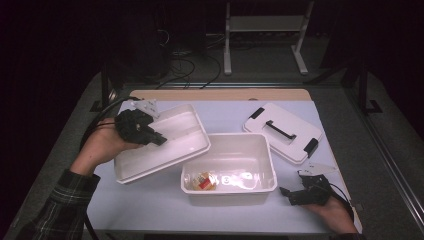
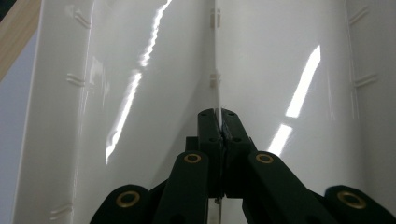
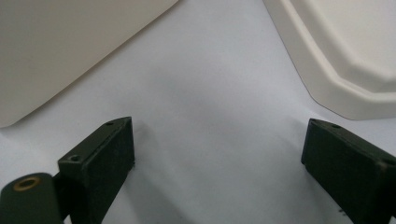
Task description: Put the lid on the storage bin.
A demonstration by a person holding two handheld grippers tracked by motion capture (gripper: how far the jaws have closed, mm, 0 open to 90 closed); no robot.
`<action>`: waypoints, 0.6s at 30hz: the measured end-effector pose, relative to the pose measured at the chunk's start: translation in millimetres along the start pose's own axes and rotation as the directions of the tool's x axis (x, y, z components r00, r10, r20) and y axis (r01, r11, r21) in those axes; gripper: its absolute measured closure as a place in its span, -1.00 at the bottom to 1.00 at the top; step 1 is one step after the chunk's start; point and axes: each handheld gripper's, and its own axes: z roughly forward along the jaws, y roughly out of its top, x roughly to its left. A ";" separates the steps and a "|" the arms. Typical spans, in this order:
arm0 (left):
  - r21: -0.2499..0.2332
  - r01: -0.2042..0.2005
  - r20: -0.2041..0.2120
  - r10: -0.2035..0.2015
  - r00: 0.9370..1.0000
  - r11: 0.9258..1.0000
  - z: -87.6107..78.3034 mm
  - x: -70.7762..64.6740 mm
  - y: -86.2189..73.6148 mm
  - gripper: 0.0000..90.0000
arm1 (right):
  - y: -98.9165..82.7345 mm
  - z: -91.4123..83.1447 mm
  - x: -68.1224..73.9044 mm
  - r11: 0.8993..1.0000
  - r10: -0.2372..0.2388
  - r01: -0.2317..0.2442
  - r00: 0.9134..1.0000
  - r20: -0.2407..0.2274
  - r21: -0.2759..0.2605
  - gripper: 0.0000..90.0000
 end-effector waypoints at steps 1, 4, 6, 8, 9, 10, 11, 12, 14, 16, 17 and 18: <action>0.003 -0.009 0.006 0.009 1.000 1.000 1.9 -1.6 3.8 0.96 | 0.0 0.0 0.0 1.000 0.000 0.000 1.000 0.000 0.000 -0.81; 0.006 -0.039 0.025 0.039 0.999 0.999 7.5 -6.1 15.3 0.96 | 0.0 0.0 0.0 1.000 0.000 0.000 1.000 -0.001 0.000 -0.81; 0.009 -0.058 0.035 0.058 0.998 0.998 11.2 -9.5 22.9 0.96 | 0.0 0.0 -0.1 1.000 0.000 0.000 1.000 -0.001 -0.001 -0.81; 0.008 -0.082 0.044 0.081 0.996 0.997 14.9 -12.8 30.6 0.96 | 0.0 0.0 -0.1 1.000 0.000 0.000 1.000 -0.001 -0.001 -0.80; 0.011 -0.094 0.048 0.093 0.994 0.996 16.2 -13.9 33.5 0.96 | 0.0 0.0 -0.1 1.000 0.001 -0.001 1.000 -0.001 -0.001 -0.81; 0.006 -0.099 0.053 0.098 0.994 0.995 19.2 -16.9 37.9 0.96 | 0.0 0.0 -0.1 1.000 0.001 -0.001 1.000 -0.001 -0.001 -0.81; 0.000 -0.103 0.059 0.103 0.993 0.995 21.9 -19.2 41.3 0.96 | 0.0 0.0 -0.2 1.000 0.001 -0.001 1.000 -0.001 -0.001 -0.81; 0.002 -0.118 0.064 0.117 0.991 0.993 23.5 -20.0 43.8 0.96 | 0.0 0.0 -0.2 1.000 0.001 -0.001 1.000 -0.001 -0.001 -0.81; 0.005 -0.132 0.076 0.131 0.988 0.991 28.6 -24.1 50.3 0.96 | 0.0 0.0 -0.2 1.000 0.001 -0.001 1.000 -0.002 -0.001 -0.81; 0.007 -0.149 0.087 0.148 0.985 0.989 34.6 -27.9 57.4 0.96 | 0.0 0.0 -0.2 1.000 0.001 -0.001 1.000 -0.002 -0.001 -0.81; 0.006 -0.156 0.092 0.154 0.984 0.988 37.2 -29.5 60.5 0.96 | 0.0 0.0 -0.2 1.000 0.000 0.000 1.000 -0.002 -0.001 -0.81; 0.003 -0.159 0.095 0.157 0.983 0.987 39.8 -31.3 63.7 0.96 | 0.0 0.1 -0.2 1.000 0.001 -0.001 1.000 -0.002 -0.001 -0.81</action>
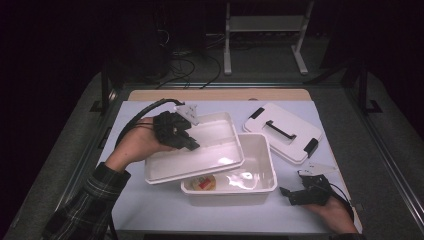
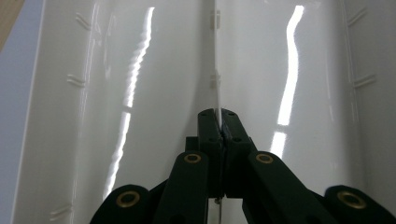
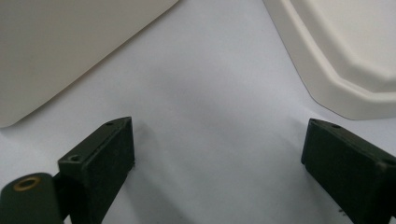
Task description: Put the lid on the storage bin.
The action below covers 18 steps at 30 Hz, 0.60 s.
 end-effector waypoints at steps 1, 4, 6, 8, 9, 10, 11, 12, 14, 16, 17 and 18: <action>0.001 -0.010 0.004 0.010 1.000 1.000 2.4 -0.5 3.5 0.96 | 0.0 0.0 0.0 1.000 -0.001 0.001 1.000 0.000 0.001 -0.81; -0.003 -0.025 0.020 0.026 0.999 1.000 9.7 -3.0 12.6 0.96 | 0.0 0.0 0.0 1.000 -0.001 0.001 1.000 0.000 0.000 -0.81; -0.004 -0.036 0.030 0.037 0.999 0.999 15.5 -5.0 18.8 0.96 | 0.0 0.0 -0.1 1.000 -0.001 0.001 1.000 -0.001 0.000 -0.80; -0.005 -0.048 0.038 0.048 0.998 0.999 21.6 -7.1 24.3 0.96 | 0.0 0.0 -0.2 1.000 -0.001 0.001 1.000 -0.001 0.000 -0.81; -0.002 -0.056 0.042 0.056 0.998 0.998 24.9 -7.9 27.6 0.96 | 0.0 0.0 -0.2 1.000 -0.001 0.001 1.000 -0.001 -0.001 -0.81; 0.000 -0.063 0.044 0.063 0.997 0.998 27.7 -8.5 30.1 0.96 | 0.0 0.0 -0.2 1.000 -0.001 0.001 1.000 -0.002 0.000 -0.81; -0.003 -0.064 0.048 0.064 0.997 0.998 29.9 -9.0 31.6 0.96 | 0.0 0.0 -0.2 1.000 -0.001 0.001 1.000 -0.001 -0.001 -0.81; -0.001 -0.073 0.055 0.073 0.996 0.997 33.1 -9.2 34.4 0.96 | -0.1 -0.1 -0.2 1.000 -0.001 0.001 1.000 -0.001 0.000 -0.81; -0.001 -0.082 0.062 0.082 0.995 0.997 38.7 -9.8 37.9 0.96 | 0.0 -0.1 -0.1 1.000 0.000 0.000 1.000 -0.001 -0.001 -0.81; 0.002 -0.089 0.066 0.088 0.994 0.996 43.5 -10.5 40.9 0.96 | 0.0 -0.2 0.1 1.000 0.002 -0.002 1.000 -0.002 0.000 -0.81; 0.004 -0.094 0.073 0.093 0.993 0.996 45.7 -10.6 42.3 0.96 | 0.0 -0.2 0.0 1.000 0.002 -0.002 1.000 -0.002 0.000 -0.81; 0.002 -0.092 0.076 0.092 0.993 0.996 47.3 -10.8 43.0 0.96 | 0.0 -0.1 0.0 1.000 0.002 -0.002 1.000 -0.002 -0.001 -0.81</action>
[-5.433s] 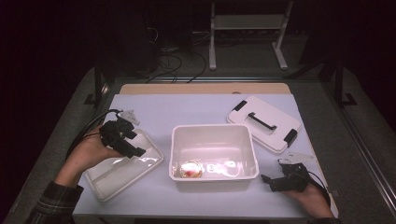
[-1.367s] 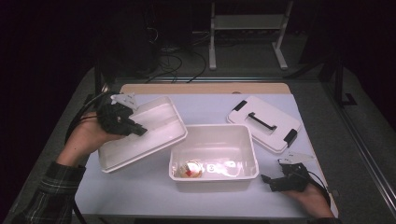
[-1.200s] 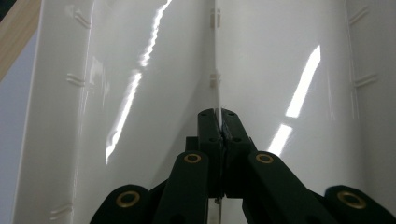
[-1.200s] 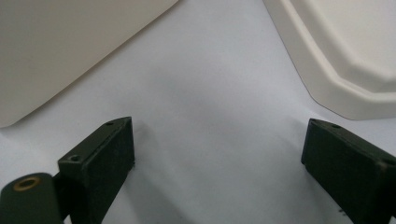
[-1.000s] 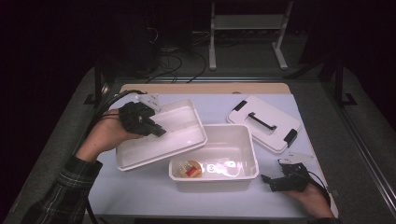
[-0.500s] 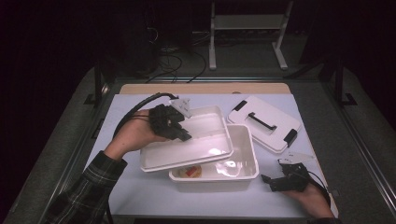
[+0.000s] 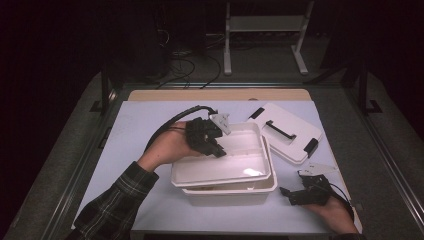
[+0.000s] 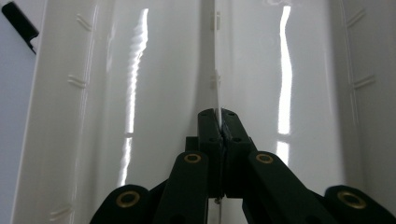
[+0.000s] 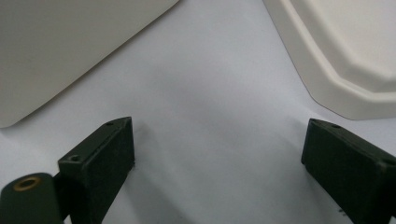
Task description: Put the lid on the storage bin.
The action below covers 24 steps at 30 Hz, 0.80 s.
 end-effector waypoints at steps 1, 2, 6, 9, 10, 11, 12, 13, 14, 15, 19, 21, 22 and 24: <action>0.001 -0.004 0.002 0.004 1.000 1.000 2.3 0.4 1.4 0.96 | 0.0 0.0 0.0 1.000 0.000 0.000 1.000 0.000 -0.001 -0.81; 0.005 -0.006 0.005 0.006 1.000 1.000 3.8 0.7 2.4 0.96 | 0.0 0.0 0.0 1.000 0.001 -0.001 1.000 0.000 0.000 -0.81; 0.004 -0.016 0.013 0.015 1.000 1.000 10.8 1.3 6.0 0.96 | 0.0 0.0 -0.1 1.000 0.001 -0.001 1.000 0.000 -0.001 -0.81; 0.010 -0.023 0.017 0.022 1.000 1.000 17.1 1.2 7.8 0.96 | -0.1 0.1 -0.2 1.000 -0.001 0.001 1.000 0.000 -0.002 -0.81; 0.012 -0.022 0.020 0.022 1.000 1.000 19.1 1.3 8.2 0.96 | -0.1 0.0 -0.2 1.000 0.000 0.000 1.000 0.000 -0.001 -0.81; 0.013 -0.022 0.023 0.022 0.999 1.000 21.1 1.2 8.6 0.96 | -0.1 0.0 0.0 1.000 0.002 -0.002 1.000 -0.001 0.000 -0.81; 0.015 -0.024 0.025 0.024 0.999 1.000 22.9 1.4 8.9 0.96 | -0.1 0.0 0.0 1.000 0.002 -0.002 1.000 -0.001 0.000 -0.81; 0.016 -0.025 0.026 0.025 0.999 1.000 24.8 1.4 9.1 0.96 | -0.1 0.0 -0.1 1.000 0.003 -0.003 1.000 -0.001 0.000 -0.81; 0.016 -0.024 0.025 0.023 0.999 1.000 26.4 1.2 9.3 0.96 | -0.1 0.0 -0.1 1.000 0.002 -0.002 1.000 -0.002 -0.001 -0.81; 0.016 -0.024 0.021 0.024 1.000 1.000 27.3 1.2 9.5 0.96 | -0.1 0.0 0.0 1.000 0.004 -0.004 1.000 -0.002 -0.001 -0.80; 0.028 -0.027 0.016 0.026 1.000 0.999 31.3 1.6 10.1 0.96 | -0.1 0.0 -0.2 1.000 0.002 -0.002 1.000 0.000 0.000 -0.81; 0.034 -0.027 0.018 0.026 0.999 0.999 33.7 2.0 10.2 0.96 | -0.1 0.0 -0.2 1.000 0.002 -0.002 1.000 0.000 -0.001 -0.80; 0.036 -0.027 0.018 0.026 0.999 0.999 34.6 2.1 10.1 0.96 | -0.1 0.0 -0.2 1.000 0.001 -0.001 1.000 0.000 0.000 -0.81; 0.038 -0.026 0.020 0.025 0.999 0.999 36.5 2.9 8.7 0.96 | -0.1 0.0 -0.2 1.000 0.002 -0.002 1.000 -0.001 0.000 -0.81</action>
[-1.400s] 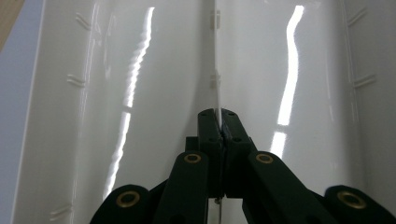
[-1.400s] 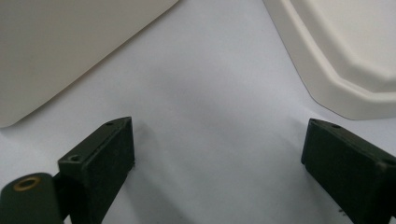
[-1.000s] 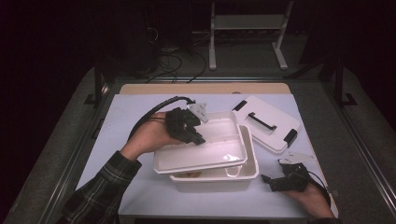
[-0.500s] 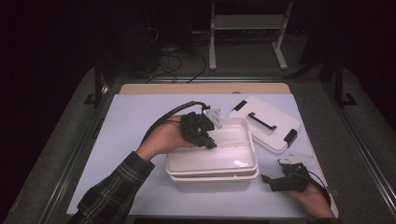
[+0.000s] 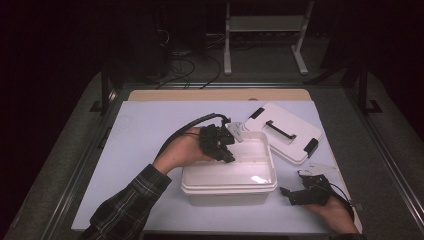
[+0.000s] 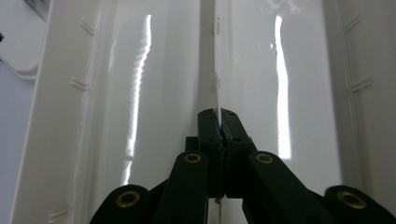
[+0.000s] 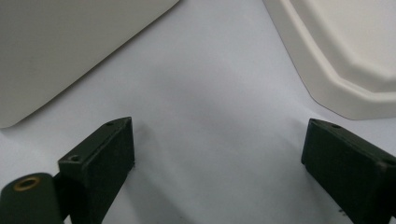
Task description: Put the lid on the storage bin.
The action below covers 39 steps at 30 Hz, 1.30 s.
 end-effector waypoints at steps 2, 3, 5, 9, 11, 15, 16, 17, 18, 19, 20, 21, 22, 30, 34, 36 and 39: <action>0.003 0.002 0.002 -0.002 1.000 1.000 1.6 0.2 -0.8 0.96 | 0.0 0.0 -0.1 1.000 0.000 0.000 1.000 0.000 0.000 -0.80; 0.006 0.003 0.002 -0.003 1.000 1.000 2.0 0.1 -0.8 0.96 | 0.0 0.0 0.0 1.000 0.000 0.000 1.000 0.000 0.000 -0.80; 0.008 0.004 0.000 -0.004 1.000 1.000 3.5 -0.1 -1.5 0.96 | 0.0 0.0 -0.1 1.000 0.000 0.000 1.000 0.000 0.000 -0.80; 0.010 0.008 -0.005 -0.008 1.000 1.000 6.0 -0.9 -2.4 0.96 | 0.0 0.0 0.0 1.000 0.000 0.000 1.000 0.000 0.000 -0.80; 0.018 0.009 -0.008 -0.008 1.000 1.000 5.9 -1.4 -1.8 0.96 | 0.0 0.0 0.1 1.000 -0.001 0.001 1.000 0.001 0.000 -0.81; 0.021 0.007 -0.012 -0.007 1.000 1.000 6.0 -2.0 -1.4 0.96 | 0.0 0.0 0.1 1.000 -0.001 0.001 1.000 0.001 0.000 -0.81; 0.018 0.012 -0.009 -0.012 1.000 1.000 6.0 -1.6 -1.5 0.96 | 0.0 0.0 0.1 1.000 0.000 0.000 1.000 0.001 0.000 -0.81; 0.019 0.012 -0.005 -0.012 1.000 1.000 5.8 -1.4 -1.4 0.95 | 0.0 0.0 0.1 1.000 -0.001 0.001 1.000 0.001 0.000 -0.81; 0.018 0.013 -0.002 -0.013 1.000 1.000 5.4 -1.0 -1.4 0.93 | 0.0 0.0 0.1 1.000 -0.001 0.001 1.000 0.001 0.000 -0.81; 0.010 0.019 0.005 -0.019 1.000 1.000 4.7 -0.6 -1.6 0.88 | 0.0 0.0 0.1 1.000 -0.001 0.001 1.000 0.002 0.000 -0.81; 0.001 0.021 0.006 -0.021 1.000 1.000 2.8 0.2 -2.0 0.81 | 0.0 0.0 0.2 1.000 -0.001 0.001 1.000 0.001 0.000 -0.81; -0.010 0.029 0.001 -0.029 1.000 1.000 0.2 0.9 -2.6 0.75 | 0.0 0.0 0.1 1.000 -0.001 0.001 1.000 0.001 0.001 -0.81; -0.014 0.032 0.001 -0.032 0.999 0.999 -2.0 1.5 -3.1 0.72 | 0.0 0.0 0.2 1.000 0.000 0.000 1.000 0.001 0.001 -0.81; -0.029 0.075 0.002 -0.075 0.997 0.997 -26.6 1.7 -12.3 0.10 | 0.4 -0.1 1.0 1.000 -0.008 0.008 1.000 0.009 0.004 -0.81; -0.032 0.099 -0.015 -0.100 0.995 0.995 -38.5 1.2 -21.9 -0.12 | 0.4 0.0 0.7 1.000 -0.007 0.007 1.000 0.008 0.004 -0.81; -0.038 0.111 -0.030 -0.112 0.993 0.993 -44.6 -0.3 -27.5 -0.23 | 0.4 0.0 0.8 1.000 -0.006 0.006 1.000 0.007 0.005 -0.81; -0.029 0.133 -0.043 -0.134 0.990 0.991 -52.9 -1.7 -37.5 -0.40 | 0.5 0.1 0.7 1.000 -0.007 0.007 1.000 0.008 0.005 -0.81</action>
